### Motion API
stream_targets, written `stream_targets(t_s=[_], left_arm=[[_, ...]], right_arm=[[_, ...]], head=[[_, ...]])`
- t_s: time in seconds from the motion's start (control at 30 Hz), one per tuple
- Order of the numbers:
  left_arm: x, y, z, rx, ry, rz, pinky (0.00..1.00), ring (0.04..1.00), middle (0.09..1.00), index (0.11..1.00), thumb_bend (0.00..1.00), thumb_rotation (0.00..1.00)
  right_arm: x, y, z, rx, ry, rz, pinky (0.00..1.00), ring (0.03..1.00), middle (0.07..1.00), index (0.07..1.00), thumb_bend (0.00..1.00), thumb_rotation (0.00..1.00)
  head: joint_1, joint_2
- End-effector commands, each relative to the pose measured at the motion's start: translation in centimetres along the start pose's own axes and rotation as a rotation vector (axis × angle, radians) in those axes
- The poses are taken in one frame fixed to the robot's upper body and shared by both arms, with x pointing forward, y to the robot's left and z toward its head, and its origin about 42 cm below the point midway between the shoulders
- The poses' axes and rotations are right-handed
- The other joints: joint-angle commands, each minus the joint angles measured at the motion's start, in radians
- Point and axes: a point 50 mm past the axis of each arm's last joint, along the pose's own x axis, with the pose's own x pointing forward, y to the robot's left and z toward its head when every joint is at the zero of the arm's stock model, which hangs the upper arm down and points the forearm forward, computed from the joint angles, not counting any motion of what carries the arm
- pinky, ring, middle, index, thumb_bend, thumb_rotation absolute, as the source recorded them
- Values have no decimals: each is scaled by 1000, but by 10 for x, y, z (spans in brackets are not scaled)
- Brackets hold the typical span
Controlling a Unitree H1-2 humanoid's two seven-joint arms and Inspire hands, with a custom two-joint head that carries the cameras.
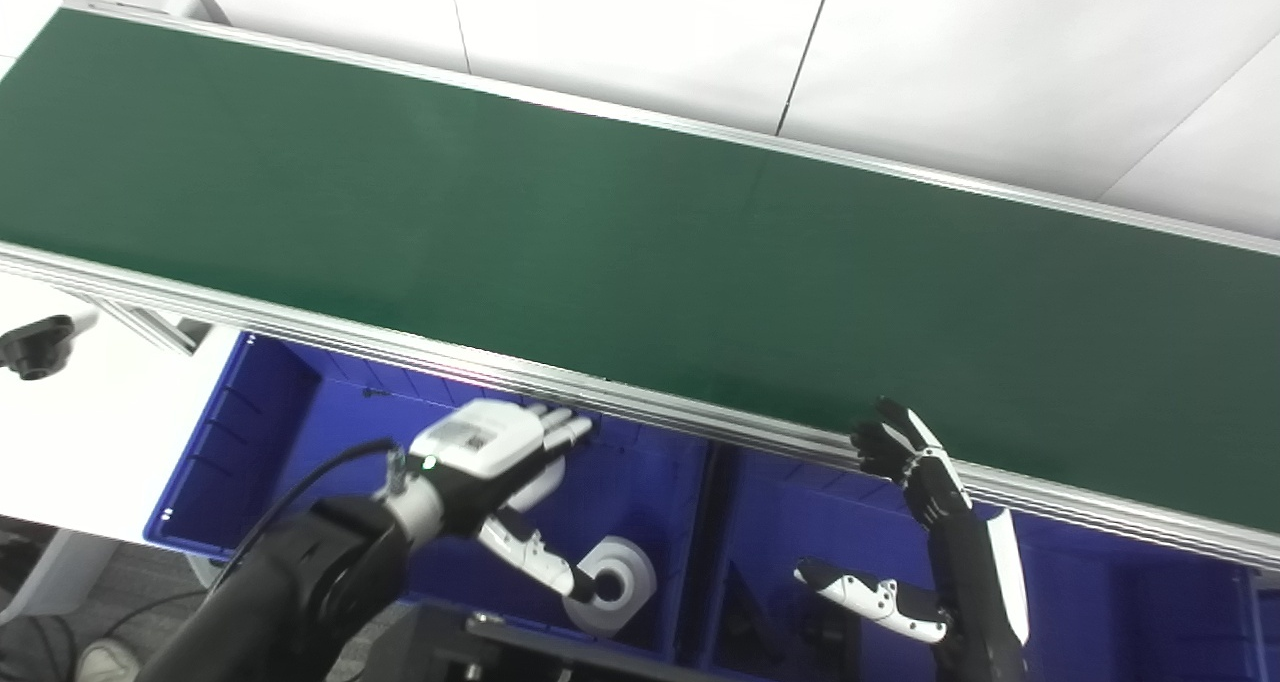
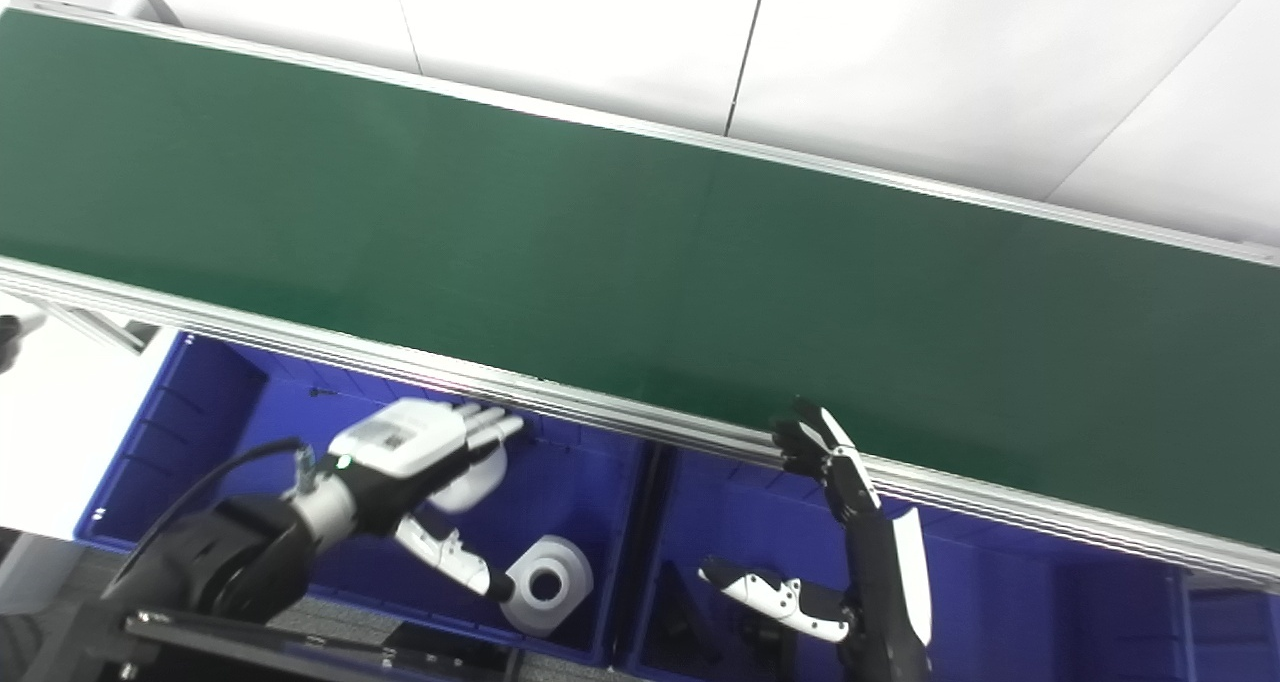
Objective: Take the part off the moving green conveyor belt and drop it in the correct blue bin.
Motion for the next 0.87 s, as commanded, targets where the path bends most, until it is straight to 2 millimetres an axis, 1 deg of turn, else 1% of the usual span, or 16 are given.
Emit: stream_targets(t_s=[0.0, 0.1, 0.17, 0.2, 0.23, 0.3, 0.33, 0.4, 0.5, 0.57, 0.67, 0.7, 0.73, 0.77, 0.8, 0.83], left_arm=[[-23, 7, -3, -103, -135, 83, 1000, 997, 992, 936, 939, 819], [-38, 6, -11, -268, -241, 111, 1000, 977, 969, 910, 904, 704], [-42, 4, -15, -383, -297, 135, 1000, 972, 964, 906, 893, 680], [-42, 3, -16, -438, -322, 148, 935, 956, 950, 884, 862, 594], [-41, 1, -16, -497, -355, 166, 904, 947, 943, 878, 852, 575], [-39, -3, -14, -564, -402, 190, 877, 927, 918, 851, 833, 487], [-35, -5, -10, -608, -432, 203, 857, 909, 905, 838, 813, 428], [-28, -9, -3, -661, -475, 215, 817, 873, 887, 822, 787, 373], [-10, -17, 5, -692, -517, 219, 804, 858, 882, 817, 780, 359], [3, -20, 7, -703, -531, 209, 805, 858, 883, 816, 788, 331], [13, -19, 10, -719, -538, 204, 824, 872, 892, 826, 806, 293], [16, -18, 11, -729, -539, 209, 833, 878, 895, 827, 804, 279], [18, -18, 12, -739, -537, 212, 838, 881, 896, 828, 802, 273], [20, -19, 13, -744, -535, 214, 843, 884, 898, 828, 801, 267], [23, -19, 13, -751, -535, 221, 846, 886, 898, 828, 801, 264], [25, -20, 14, -756, -536, 225, 851, 888, 898, 830, 803, 266]], right_arm=[[-2, -1, 8, 4, -54, -7, 758, 793, 802, 886, 792, 353], [-3, -1, 8, 5, -55, -7, 757, 796, 804, 885, 787, 350], [-4, 0, 8, 12, -53, -8, 755, 796, 805, 885, 787, 347], [-5, 0, 8, 17, -51, -9, 758, 793, 804, 883, 793, 347], [-6, 1, 9, 17, -47, -9, 760, 793, 804, 883, 795, 347], [-9, 2, 10, 14, -47, -10, 769, 791, 804, 888, 798, 354], [-9, 2, 10, 14, -49, -12, 762, 787, 801, 887, 800, 353], [-11, 2, 11, 12, -49, -15, 755, 782, 795, 886, 804, 351], [-15, 1, 10, 14, -45, -14, 742, 786, 801, 885, 802, 341], [-18, 0, 10, 14, -40, -14, 744, 793, 805, 884, 803, 335], [-23, -2, 10, 14, -40, -13, 741, 783, 804, 878, 816, 339], [-24, -3, 10, 15, -39, -12, 741, 779, 803, 875, 822, 337], [-25, -4, 9, 13, -37, -11, 739, 778, 803, 874, 824, 335], [-26, -5, 9, 11, -34, -11, 736, 776, 803, 872, 826, 332], [-28, -5, 7, 7, -28, -11, 734, 775, 803, 871, 827, 331], [-29, -6, 7, 4, -24, -11, 729, 773, 802, 867, 829, 328]], head=[[1, 0], [1, 3], [-9, 1], [-9, 1], [-23, -5], [-34, -6], [-34, -6], [-31, -6], [-45, -13], [-72, -12], [-130, -17], [-134, -19], [-159, -35], [-162, -37], [-173, -58], [-173, -58]])
